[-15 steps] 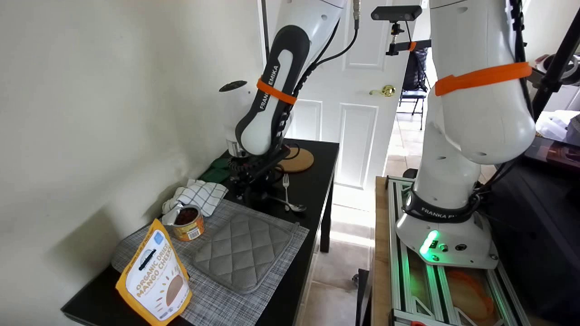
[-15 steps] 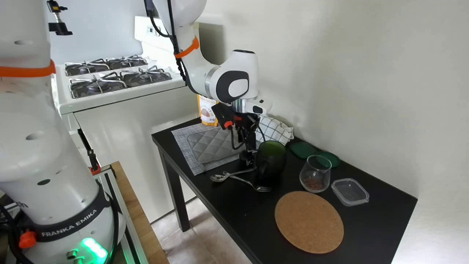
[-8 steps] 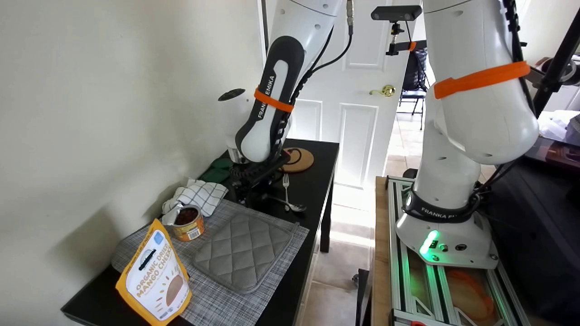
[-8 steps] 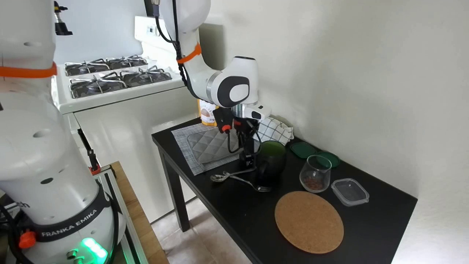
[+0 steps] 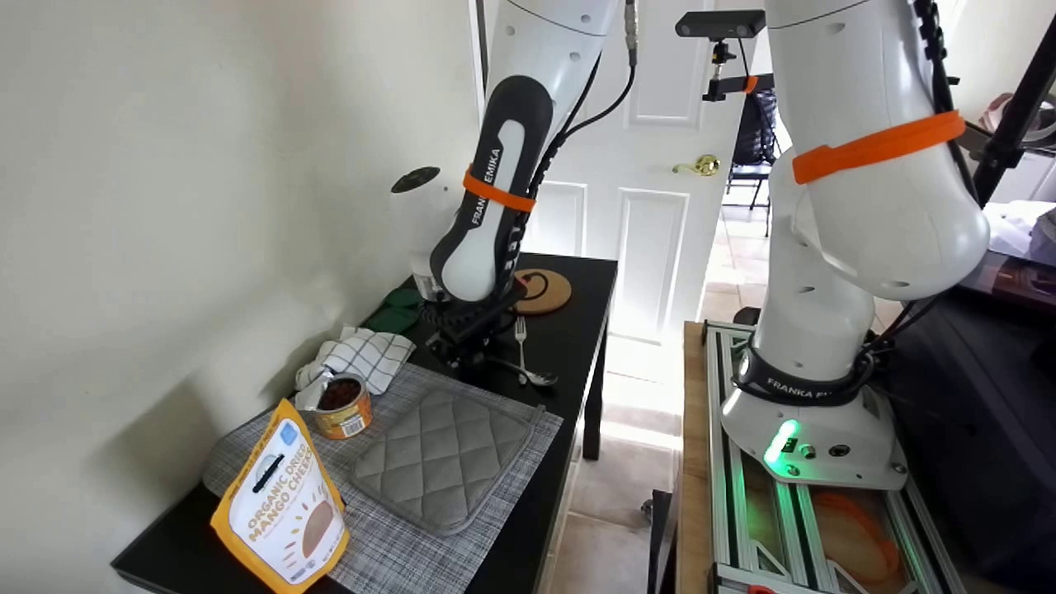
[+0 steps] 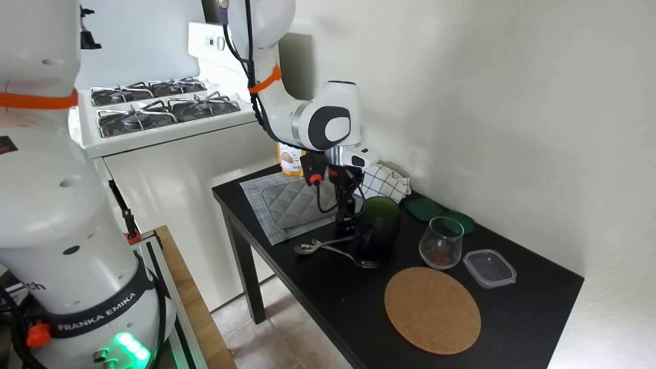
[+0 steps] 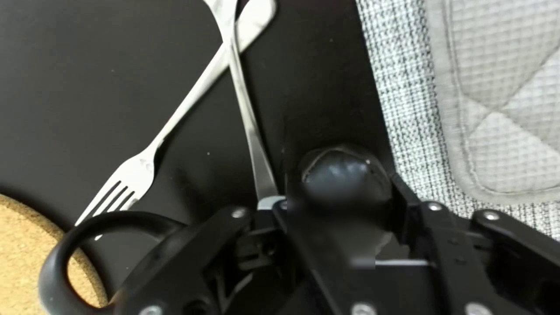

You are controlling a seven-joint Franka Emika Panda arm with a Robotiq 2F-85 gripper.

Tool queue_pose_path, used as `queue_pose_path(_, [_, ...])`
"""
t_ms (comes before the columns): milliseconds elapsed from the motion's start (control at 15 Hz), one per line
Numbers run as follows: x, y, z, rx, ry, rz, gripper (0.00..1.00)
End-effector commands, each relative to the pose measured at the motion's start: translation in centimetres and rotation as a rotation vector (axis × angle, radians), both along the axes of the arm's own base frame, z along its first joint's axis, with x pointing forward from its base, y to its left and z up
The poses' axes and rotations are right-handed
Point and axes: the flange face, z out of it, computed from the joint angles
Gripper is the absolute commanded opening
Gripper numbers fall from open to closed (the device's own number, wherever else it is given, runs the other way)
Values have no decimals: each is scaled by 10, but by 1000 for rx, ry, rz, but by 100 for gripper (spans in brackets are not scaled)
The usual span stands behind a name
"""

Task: Pick up the black object on the left and put it in the lunchbox on the right

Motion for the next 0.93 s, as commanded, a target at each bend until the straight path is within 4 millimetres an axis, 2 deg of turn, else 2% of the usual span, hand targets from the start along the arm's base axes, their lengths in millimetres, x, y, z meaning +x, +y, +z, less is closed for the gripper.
queue_pose_path(0, [2,10,10,-36,15,15,21])
queue_pose_path(200, [1,28,45,21,-44,119,19])
queue_pose_path(400, [2,30,91,22,-118,136,19])
queue_pose_path(600, [4,2,138,-2,-181,74,19])
queue_pose_path(733, [0,-29,166,-20,-222,8,19])
queue_pose_path(800, [-5,-48,177,6,-241,-23,19])
queue_pose_path(867, [-11,-58,182,69,-266,17,19])
